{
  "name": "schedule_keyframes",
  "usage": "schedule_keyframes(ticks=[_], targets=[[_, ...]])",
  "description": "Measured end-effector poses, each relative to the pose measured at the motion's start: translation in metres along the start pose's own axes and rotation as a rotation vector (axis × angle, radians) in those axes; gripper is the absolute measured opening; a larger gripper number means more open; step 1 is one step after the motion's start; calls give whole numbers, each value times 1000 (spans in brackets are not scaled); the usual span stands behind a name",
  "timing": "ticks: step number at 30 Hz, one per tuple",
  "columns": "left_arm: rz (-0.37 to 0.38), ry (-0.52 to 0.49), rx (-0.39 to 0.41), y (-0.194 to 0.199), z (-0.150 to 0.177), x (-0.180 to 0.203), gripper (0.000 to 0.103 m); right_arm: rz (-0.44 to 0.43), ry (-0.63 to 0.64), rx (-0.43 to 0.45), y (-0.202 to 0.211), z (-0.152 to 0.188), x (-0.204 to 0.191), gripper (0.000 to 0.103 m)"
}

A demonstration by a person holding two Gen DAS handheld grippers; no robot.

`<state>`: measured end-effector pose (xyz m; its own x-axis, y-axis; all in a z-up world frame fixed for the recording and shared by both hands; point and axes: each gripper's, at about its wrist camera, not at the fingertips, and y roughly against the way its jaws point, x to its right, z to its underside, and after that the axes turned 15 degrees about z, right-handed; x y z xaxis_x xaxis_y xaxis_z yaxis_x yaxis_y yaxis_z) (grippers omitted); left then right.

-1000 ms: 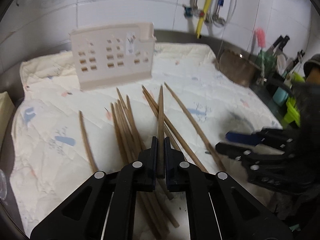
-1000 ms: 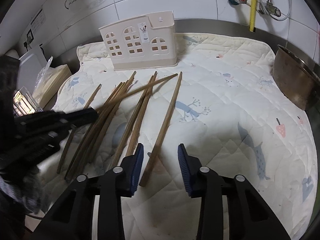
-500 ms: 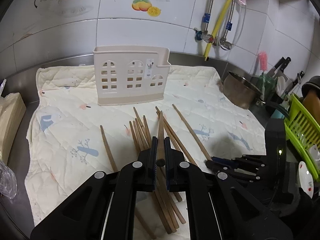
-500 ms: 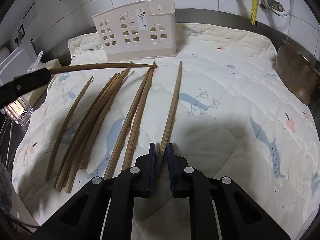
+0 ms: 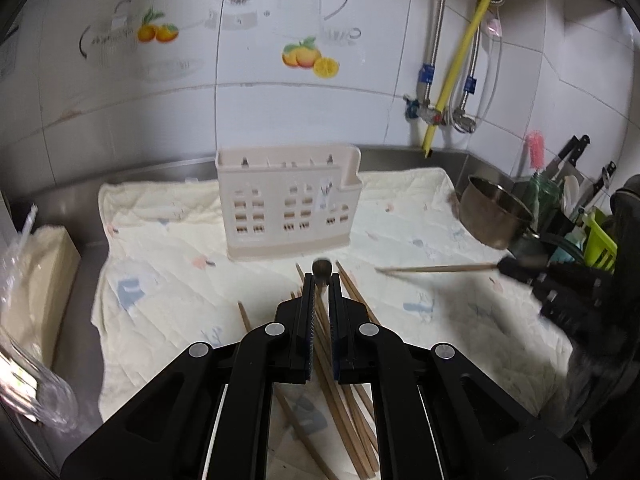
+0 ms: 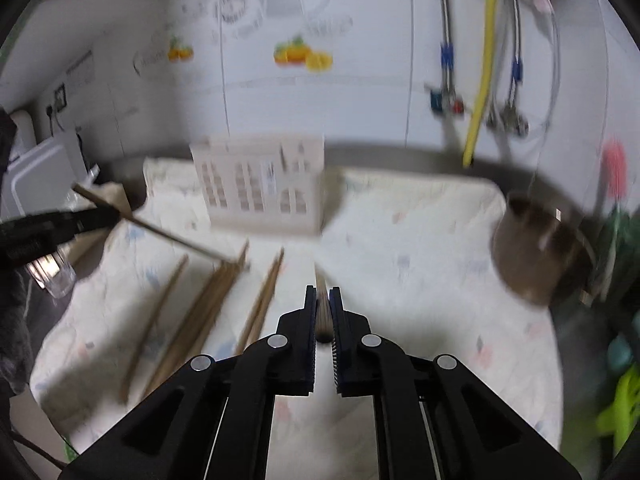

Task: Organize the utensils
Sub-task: 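Lift both held chopsticks upright and lower them into the white holder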

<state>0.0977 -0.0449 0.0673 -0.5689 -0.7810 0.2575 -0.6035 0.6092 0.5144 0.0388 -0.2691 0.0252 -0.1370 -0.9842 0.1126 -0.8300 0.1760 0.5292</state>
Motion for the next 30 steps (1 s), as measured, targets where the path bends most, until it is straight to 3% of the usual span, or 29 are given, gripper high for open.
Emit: schedule_keyframes(ticks=[8, 13, 25, 30], targets=[[-20, -15, 68, 23, -43, -4, 5, -40, 44, 108, 14, -74, 16, 6], [-40, -31, 152, 37, -77, -4, 5, -75, 58, 143, 12, -113, 13, 6], [-123, -113, 375, 40, -151, -11, 5, -106, 42, 180, -11, -168, -3, 6], [-154, -83, 435, 32, -171, -29, 5, -106, 52, 202, -20, -184, -11, 7]])
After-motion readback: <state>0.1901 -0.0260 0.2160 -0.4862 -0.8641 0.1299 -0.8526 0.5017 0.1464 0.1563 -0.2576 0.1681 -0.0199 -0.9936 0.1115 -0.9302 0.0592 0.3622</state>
